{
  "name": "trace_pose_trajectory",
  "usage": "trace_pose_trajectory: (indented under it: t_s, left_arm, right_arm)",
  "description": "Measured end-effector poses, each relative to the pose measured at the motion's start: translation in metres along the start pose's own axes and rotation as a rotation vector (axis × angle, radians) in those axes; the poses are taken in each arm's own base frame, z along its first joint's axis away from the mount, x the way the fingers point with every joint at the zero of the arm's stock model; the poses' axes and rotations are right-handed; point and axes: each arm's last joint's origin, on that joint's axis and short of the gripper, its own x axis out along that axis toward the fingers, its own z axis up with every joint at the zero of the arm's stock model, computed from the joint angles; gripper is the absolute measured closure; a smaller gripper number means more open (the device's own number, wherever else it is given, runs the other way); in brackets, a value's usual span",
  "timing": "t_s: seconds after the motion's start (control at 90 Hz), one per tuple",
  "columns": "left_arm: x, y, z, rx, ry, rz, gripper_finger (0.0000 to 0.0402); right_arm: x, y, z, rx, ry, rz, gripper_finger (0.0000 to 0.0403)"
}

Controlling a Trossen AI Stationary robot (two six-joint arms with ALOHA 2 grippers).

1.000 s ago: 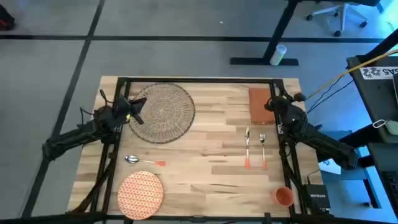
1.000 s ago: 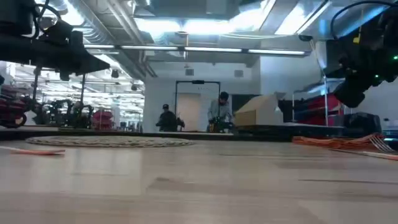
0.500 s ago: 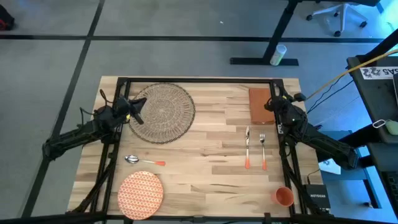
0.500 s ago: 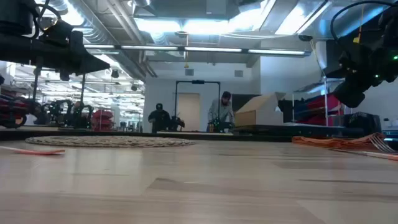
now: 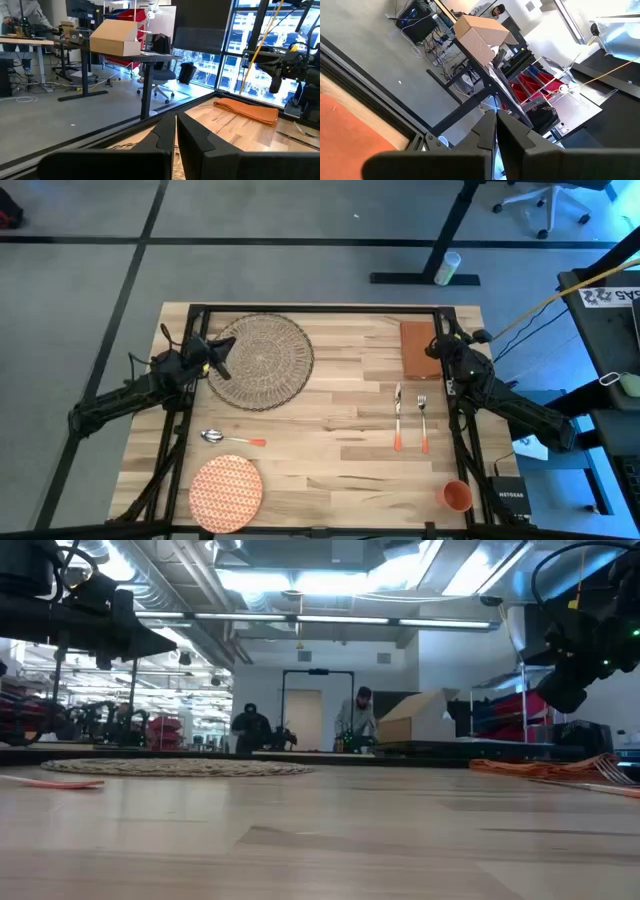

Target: Set table place

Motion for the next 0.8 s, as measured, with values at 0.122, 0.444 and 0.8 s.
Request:
trace_pose_trajectory:
  t_s: [0.122, 0.444, 0.8]
  left_arm:
    - [0.0000, 0.0000, 0.0002, -0.017, -0.002, 0.001, 0.0402]
    - [0.0000, 0.0003, 0.0001, -0.071, -0.001, 0.005, 0.0402]
    - [0.0002, 0.0009, 0.0005, -0.049, -0.005, 0.012, 0.0402]
  right_arm:
    - [0.0000, 0.0000, 0.0000, 0.000, 0.000, 0.000, 0.0402]
    - [0.0000, 0.0000, 0.0000, 0.000, 0.001, 0.000, 0.0402]
    - [0.0000, -0.0001, 0.0000, 0.000, 0.000, 0.000, 0.0402]
